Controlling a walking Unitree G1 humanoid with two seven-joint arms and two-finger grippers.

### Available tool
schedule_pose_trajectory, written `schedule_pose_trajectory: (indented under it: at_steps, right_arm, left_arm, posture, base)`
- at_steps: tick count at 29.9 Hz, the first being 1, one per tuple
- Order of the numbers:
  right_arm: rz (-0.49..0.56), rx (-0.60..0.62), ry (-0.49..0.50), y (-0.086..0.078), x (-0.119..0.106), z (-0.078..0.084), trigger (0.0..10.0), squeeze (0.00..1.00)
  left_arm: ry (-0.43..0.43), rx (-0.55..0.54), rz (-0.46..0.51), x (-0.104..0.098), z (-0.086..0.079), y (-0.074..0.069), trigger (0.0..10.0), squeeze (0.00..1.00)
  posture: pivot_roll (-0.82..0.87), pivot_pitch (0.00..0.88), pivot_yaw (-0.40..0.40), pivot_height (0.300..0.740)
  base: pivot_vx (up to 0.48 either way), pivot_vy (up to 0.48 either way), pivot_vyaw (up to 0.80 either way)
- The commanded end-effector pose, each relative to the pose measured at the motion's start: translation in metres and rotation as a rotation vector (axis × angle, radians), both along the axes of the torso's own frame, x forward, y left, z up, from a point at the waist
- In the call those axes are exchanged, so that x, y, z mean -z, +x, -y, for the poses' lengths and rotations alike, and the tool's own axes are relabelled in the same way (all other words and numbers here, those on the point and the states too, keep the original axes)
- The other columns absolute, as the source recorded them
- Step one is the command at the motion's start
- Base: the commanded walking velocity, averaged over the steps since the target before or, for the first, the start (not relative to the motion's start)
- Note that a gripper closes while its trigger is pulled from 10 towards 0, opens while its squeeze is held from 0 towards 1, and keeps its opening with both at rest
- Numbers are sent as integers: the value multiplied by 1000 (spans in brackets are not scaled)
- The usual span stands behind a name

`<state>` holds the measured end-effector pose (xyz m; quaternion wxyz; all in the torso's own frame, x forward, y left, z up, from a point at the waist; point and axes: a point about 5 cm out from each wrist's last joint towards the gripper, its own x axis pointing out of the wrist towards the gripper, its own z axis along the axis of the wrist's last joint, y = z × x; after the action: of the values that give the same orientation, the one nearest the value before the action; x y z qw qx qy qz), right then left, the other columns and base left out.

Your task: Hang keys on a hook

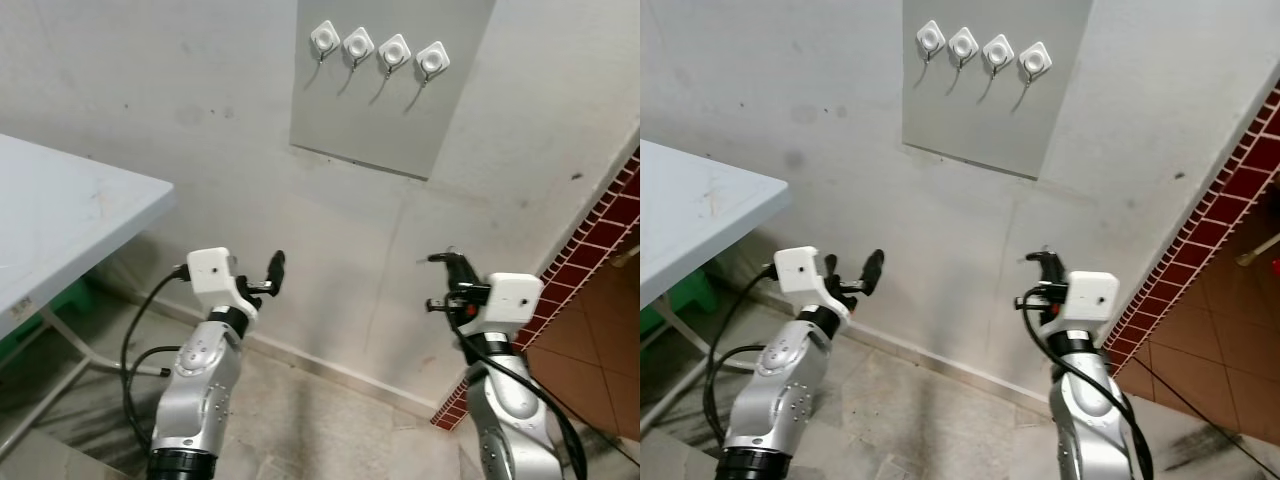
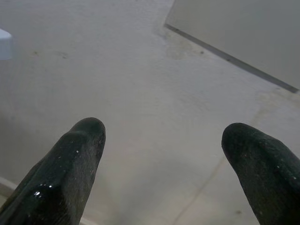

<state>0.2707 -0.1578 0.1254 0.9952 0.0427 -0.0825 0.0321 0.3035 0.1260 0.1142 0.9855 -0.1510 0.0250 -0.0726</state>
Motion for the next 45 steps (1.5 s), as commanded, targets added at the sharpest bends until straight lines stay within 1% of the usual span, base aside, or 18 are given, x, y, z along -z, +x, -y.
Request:
schedule_pose_trajectory:
  at_steps: [1,7,10,11,14,23,32,37,40,42,45]
  right_arm:
    - [22,10,-2,1,-7,4,10000,0]
    - [23,2,-2,1,-8,3,10000,0]
    - [22,0,-3,1,-7,3,10000,0]
    - [22,-1,-3,1,-7,2,10000,0]
    - [22,-6,-1,1,-7,2,10000,0]
    - [12,-15,1,2,-7,0,10000,0]
    - [-9,-13,26,4,-6,-1,10000,0]
    - [-15,-8,29,4,-7,0,10000,0]
    - [29,8,68,2,-14,2,10000,0]
    - [64,-9,92,0,-19,3,10000,0]
    - [107,-40,98,-3,-25,0,10000,0]
  left_arm:
    - [-7,18,16,-6,7,1,10000,0]
    - [-13,7,6,-5,6,1,10000,0]
    - [-1,15,14,-6,6,1,10000,0]
    - [-14,12,9,-5,6,1,10000,0]
    - [-5,11,7,-5,6,1,10000,0]
    - [8,-15,-12,-3,6,1,10000,0]
    - [7,-14,-18,-3,8,2,10000,0]
    - [7,9,-1,-7,10,2,10000,0]
    - [8,24,28,-11,10,0,10000,0]
    - [2,30,40,-13,9,-1,10000,0]
    - [4,29,54,-16,5,-1,10000,0]
  posture:
    - [28,39,-98,740]
    - [29,42,-101,740]
    - [30,45,-102,740]
    - [30,45,-102,740]
    - [31,47,-103,740]
    - [32,52,-105,740]
    - [28,58,-104,740]
    - [30,66,-103,740]
    - [33,67,-103,740]
    - [33,67,-103,740]
    - [33,68,-101,740]
  base:
    - [296,0,0]
    - [283,0,0]
    - [256,0,0]
    - [251,0,0]
    - [251,0,0]
    - [0,0,0]
    - [0,0,0]
    - [0,0,0]
    - [0,0,0]
    - [0,0,0]
    - [336,0,0]
